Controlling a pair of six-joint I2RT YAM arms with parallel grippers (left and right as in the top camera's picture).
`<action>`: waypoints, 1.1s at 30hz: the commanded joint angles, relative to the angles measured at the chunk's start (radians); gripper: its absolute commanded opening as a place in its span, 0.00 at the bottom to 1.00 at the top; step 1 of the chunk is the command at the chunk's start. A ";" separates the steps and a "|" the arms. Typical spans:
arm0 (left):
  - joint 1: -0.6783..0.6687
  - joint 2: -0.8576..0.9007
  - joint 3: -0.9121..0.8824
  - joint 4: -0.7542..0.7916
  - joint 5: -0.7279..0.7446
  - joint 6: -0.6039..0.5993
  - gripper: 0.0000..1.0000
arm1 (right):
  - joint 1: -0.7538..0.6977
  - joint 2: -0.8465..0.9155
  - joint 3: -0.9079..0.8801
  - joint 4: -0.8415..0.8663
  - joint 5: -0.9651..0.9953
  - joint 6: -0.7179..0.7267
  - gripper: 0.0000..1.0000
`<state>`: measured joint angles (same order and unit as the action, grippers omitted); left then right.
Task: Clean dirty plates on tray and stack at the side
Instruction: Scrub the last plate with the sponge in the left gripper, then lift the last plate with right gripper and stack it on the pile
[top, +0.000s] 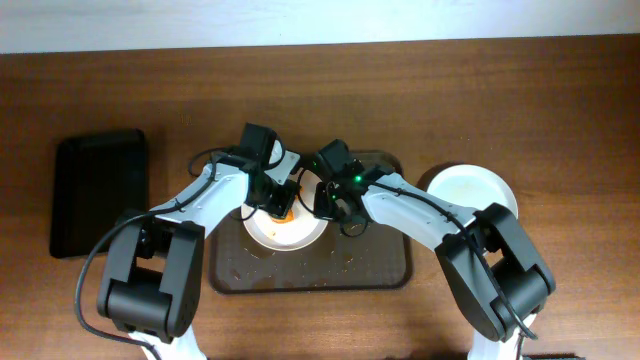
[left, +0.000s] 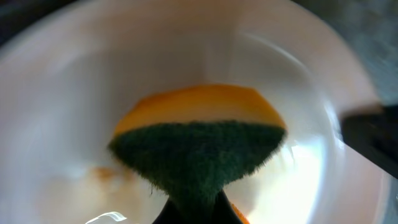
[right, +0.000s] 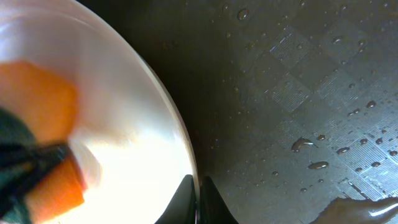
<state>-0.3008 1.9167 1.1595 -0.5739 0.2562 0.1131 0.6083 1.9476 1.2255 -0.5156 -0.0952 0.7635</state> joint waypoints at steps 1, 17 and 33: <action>0.051 0.047 -0.026 -0.018 -0.218 -0.170 0.00 | -0.067 -0.010 -0.019 0.007 -0.066 0.023 0.04; 0.049 0.047 -0.027 0.030 0.101 -0.038 0.00 | -0.158 0.019 -0.119 0.158 -0.294 0.019 0.04; 0.048 0.047 -0.014 -0.222 0.266 0.098 0.00 | -0.157 0.019 -0.119 0.158 -0.294 0.019 0.04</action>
<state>-0.2550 1.9293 1.1702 -0.8288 0.4194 0.1501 0.4622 1.9457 1.1263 -0.3511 -0.4133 0.7784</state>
